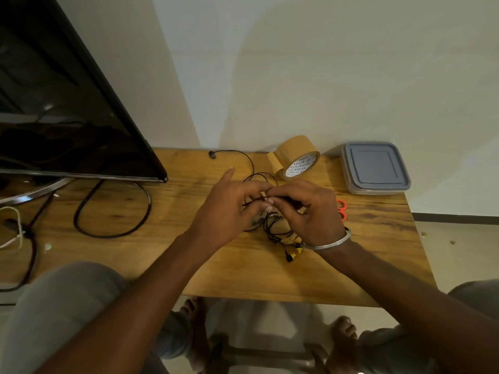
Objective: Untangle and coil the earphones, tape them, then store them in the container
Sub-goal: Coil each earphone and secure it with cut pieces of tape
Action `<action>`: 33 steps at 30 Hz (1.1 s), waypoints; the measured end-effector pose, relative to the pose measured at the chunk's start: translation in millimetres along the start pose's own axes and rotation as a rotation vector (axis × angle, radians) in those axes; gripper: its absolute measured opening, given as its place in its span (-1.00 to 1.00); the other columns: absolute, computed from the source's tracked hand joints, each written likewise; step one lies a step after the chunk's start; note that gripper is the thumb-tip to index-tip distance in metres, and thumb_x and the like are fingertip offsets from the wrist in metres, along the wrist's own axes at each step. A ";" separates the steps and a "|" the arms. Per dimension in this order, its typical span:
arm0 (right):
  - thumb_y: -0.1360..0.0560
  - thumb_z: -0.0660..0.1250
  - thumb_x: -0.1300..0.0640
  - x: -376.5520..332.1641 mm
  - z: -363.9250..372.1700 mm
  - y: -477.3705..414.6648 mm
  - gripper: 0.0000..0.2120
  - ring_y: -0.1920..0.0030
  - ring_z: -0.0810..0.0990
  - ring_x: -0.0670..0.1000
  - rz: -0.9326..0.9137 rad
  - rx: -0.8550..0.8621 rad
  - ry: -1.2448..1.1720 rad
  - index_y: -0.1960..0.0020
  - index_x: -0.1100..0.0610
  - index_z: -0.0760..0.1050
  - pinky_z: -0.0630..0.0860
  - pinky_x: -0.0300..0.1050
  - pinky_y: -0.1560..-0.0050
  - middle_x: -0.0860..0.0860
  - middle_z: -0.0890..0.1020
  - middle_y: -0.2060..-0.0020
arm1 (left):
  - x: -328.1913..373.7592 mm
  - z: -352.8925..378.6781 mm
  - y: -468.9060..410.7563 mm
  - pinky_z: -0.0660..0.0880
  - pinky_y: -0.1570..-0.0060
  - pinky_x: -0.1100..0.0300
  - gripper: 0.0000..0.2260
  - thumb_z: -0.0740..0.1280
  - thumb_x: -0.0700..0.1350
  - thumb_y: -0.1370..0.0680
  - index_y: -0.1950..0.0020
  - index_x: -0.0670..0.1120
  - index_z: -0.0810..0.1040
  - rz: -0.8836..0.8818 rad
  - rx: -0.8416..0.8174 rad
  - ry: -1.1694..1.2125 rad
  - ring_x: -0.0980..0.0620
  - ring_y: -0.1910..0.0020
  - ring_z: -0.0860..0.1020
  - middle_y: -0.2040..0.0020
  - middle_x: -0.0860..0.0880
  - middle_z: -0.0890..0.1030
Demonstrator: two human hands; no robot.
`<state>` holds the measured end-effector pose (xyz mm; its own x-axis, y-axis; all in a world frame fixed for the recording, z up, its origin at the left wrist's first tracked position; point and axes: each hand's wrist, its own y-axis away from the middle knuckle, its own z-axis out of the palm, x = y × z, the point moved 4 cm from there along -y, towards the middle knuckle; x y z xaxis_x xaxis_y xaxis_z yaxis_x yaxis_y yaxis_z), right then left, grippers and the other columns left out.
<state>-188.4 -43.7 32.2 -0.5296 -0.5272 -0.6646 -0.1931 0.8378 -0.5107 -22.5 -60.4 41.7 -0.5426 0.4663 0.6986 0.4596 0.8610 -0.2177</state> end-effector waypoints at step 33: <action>-0.50 0.47 0.15 7.0 1.5 2.4 -0.83 0.21 0.62 -0.10 0.174 0.010 -0.108 -0.09 0.10 0.66 0.58 -0.17 0.25 -0.05 0.67 0.16 | -0.7 -9.4 -1.7 0.55 0.20 0.35 -0.87 0.45 -0.24 -0.51 0.04 -0.02 0.71 -0.096 0.248 0.220 0.18 0.18 0.67 0.20 0.15 0.70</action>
<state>-191.3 -45.6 25.6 -0.4624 -0.3868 -0.7979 -0.0974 0.9165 -0.3879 -16.3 -64.1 47.9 -0.3980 0.3490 0.8484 0.2138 0.9346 -0.2842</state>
